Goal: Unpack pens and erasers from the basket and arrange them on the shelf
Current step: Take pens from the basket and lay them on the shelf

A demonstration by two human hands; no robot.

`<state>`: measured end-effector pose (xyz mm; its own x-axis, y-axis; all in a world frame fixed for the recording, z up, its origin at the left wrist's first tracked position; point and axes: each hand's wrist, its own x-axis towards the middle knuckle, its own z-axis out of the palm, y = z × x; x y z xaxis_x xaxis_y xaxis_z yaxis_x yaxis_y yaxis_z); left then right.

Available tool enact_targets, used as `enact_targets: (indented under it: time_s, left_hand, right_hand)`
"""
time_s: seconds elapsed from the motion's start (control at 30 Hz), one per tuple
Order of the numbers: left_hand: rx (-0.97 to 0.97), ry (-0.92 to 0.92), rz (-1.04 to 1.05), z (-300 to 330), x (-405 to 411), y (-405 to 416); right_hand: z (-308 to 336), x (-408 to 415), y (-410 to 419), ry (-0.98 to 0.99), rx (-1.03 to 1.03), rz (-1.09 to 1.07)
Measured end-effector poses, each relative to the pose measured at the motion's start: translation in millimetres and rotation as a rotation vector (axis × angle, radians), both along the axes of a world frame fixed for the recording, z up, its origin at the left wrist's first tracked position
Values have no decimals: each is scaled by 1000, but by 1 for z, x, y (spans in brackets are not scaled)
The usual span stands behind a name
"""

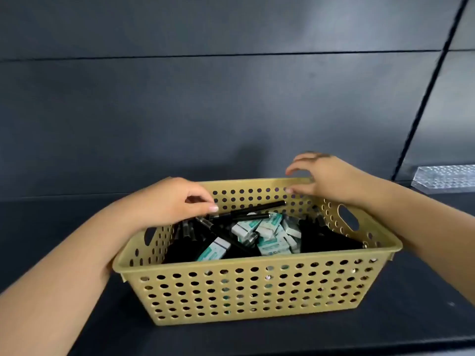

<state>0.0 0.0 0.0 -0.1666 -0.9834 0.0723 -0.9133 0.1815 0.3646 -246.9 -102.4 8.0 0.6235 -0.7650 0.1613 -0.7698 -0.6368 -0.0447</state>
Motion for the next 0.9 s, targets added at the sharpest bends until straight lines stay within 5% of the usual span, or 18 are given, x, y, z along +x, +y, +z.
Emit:
enact_targets:
  time_s: [0.17,0.33,0.5,0.9]
  left_hand:
    - [157,-179,-10,-5,5,-12]
    - [123,-161,-19,-6,8,-11]
    - [68,-147,-13,-8,9,-13]
    - [13,-54,77,-7,10,-8]
  right_hand:
    - [6,40,10,-17,246,161]
    - [-6,72,6,147,441,162]
    - [-19,76,6,59,555,150]
    - [-18,71,1,130,549,140]
